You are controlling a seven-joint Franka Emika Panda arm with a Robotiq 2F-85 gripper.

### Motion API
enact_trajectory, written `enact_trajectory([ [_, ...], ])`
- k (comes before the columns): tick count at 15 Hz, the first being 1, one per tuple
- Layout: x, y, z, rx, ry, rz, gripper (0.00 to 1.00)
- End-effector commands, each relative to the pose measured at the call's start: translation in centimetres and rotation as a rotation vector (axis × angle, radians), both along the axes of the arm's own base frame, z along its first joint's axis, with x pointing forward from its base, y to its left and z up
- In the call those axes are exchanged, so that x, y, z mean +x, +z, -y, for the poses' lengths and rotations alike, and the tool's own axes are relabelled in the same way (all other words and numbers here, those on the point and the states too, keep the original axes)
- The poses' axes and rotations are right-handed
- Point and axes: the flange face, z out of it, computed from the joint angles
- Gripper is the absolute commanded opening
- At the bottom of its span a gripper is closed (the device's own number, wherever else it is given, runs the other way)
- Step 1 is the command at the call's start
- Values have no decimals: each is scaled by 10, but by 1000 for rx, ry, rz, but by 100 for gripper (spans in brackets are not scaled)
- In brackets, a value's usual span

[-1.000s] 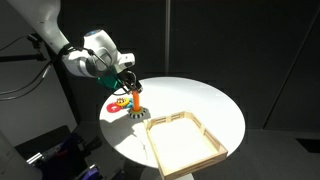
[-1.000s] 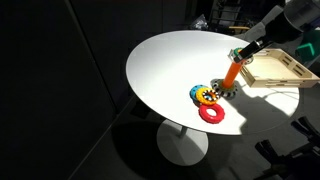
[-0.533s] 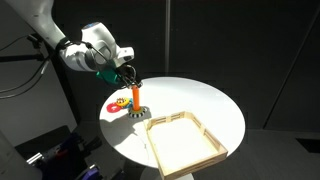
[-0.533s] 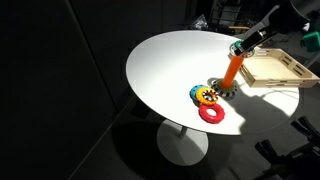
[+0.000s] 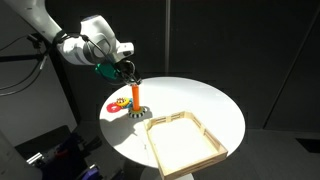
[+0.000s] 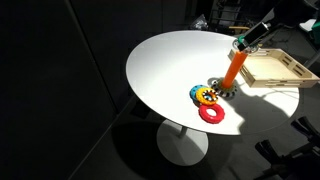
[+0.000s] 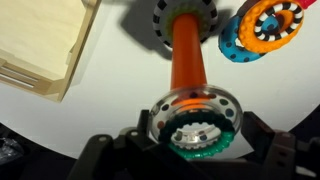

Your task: Remove the clear and green rings from the orange stand

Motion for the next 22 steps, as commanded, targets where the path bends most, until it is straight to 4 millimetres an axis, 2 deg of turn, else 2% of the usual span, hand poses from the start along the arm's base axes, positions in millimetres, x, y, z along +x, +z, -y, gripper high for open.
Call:
enact_trajectory([
  [1, -7, 16, 5, -3, -14, -18, 66],
  [7, -20, 36, 18, -17, -24, -45, 66],
  [10, -32, 37, 29, -30, -46, -66, 66],
  [19, -61, 13, 61, -4, -125, -170, 66],
  [21, -65, 7, 67, 5, -136, -189, 66],
  [22, -60, 5, 69, 10, -141, -196, 66],
])
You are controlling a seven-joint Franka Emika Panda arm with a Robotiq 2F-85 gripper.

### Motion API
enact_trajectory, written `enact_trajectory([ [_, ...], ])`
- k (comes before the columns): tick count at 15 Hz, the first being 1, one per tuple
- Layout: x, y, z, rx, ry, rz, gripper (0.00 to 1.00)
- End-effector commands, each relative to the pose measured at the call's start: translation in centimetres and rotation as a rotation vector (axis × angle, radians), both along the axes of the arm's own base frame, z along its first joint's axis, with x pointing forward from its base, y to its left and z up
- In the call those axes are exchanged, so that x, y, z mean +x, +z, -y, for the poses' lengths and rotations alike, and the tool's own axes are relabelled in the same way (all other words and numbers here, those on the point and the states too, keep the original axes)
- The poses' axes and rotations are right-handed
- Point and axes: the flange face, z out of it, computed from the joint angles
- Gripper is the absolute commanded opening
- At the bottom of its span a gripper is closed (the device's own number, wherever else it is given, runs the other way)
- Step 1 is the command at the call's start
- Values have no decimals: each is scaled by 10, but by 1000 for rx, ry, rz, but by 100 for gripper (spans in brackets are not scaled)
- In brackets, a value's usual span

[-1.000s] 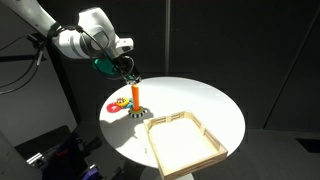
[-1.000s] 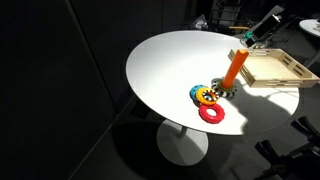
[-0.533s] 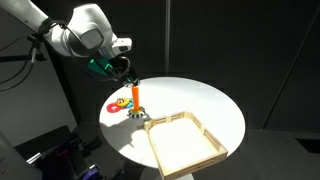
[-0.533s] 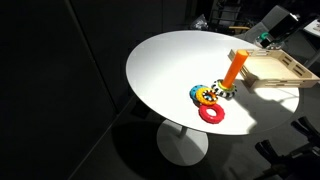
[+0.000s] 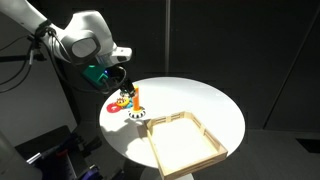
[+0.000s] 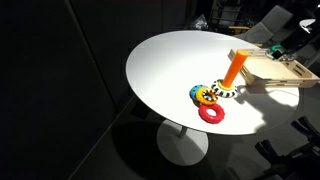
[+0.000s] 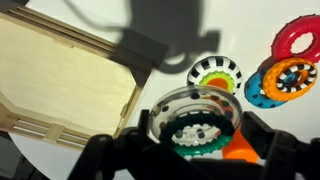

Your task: Remove the clear and green rings from the orange stand

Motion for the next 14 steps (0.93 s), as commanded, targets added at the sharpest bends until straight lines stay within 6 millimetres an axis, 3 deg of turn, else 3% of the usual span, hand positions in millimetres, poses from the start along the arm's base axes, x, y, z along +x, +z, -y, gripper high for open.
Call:
enact_trajectory([
  [1, -3, -3, 10, 15, -5, -28, 66],
  [13, -3, -34, 18, 41, -34, -93, 66],
  [14, -4, -35, 19, 44, -33, -98, 94],
])
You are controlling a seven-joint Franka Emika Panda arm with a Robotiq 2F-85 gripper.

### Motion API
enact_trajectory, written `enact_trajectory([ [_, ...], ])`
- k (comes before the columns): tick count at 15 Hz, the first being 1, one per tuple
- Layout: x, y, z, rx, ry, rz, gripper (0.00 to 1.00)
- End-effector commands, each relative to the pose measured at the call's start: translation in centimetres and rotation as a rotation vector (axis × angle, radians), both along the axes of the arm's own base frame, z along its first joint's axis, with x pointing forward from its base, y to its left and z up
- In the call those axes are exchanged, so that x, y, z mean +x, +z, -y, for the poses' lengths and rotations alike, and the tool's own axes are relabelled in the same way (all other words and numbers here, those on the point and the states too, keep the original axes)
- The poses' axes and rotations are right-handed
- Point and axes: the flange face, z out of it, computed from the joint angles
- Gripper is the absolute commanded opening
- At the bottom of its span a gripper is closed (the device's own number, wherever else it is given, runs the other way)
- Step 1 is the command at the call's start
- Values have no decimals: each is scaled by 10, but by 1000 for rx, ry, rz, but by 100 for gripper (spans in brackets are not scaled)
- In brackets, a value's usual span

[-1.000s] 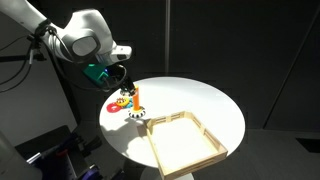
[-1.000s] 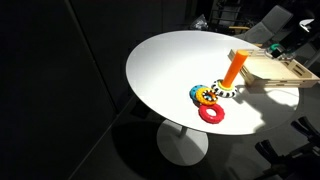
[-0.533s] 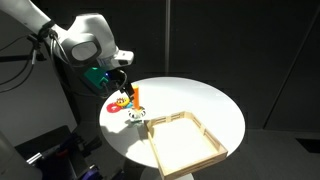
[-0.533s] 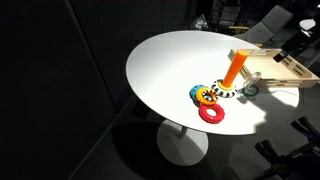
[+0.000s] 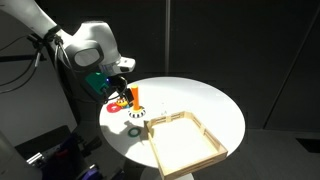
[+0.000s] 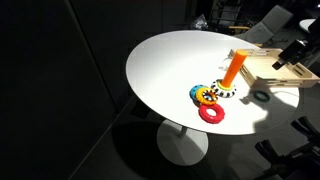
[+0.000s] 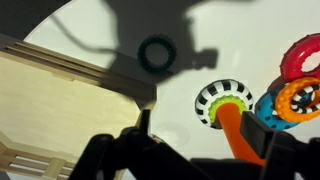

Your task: Remove the clear and green rings from the orange stand

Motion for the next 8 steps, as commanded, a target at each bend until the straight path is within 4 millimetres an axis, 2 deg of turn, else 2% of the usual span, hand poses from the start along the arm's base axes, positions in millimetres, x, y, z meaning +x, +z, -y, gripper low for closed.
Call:
enact_trajectory([
  [1, -1, -3, 4, 11, 16, -13, 100],
  [8, -3, -7, 2, 36, 26, -31, 100],
])
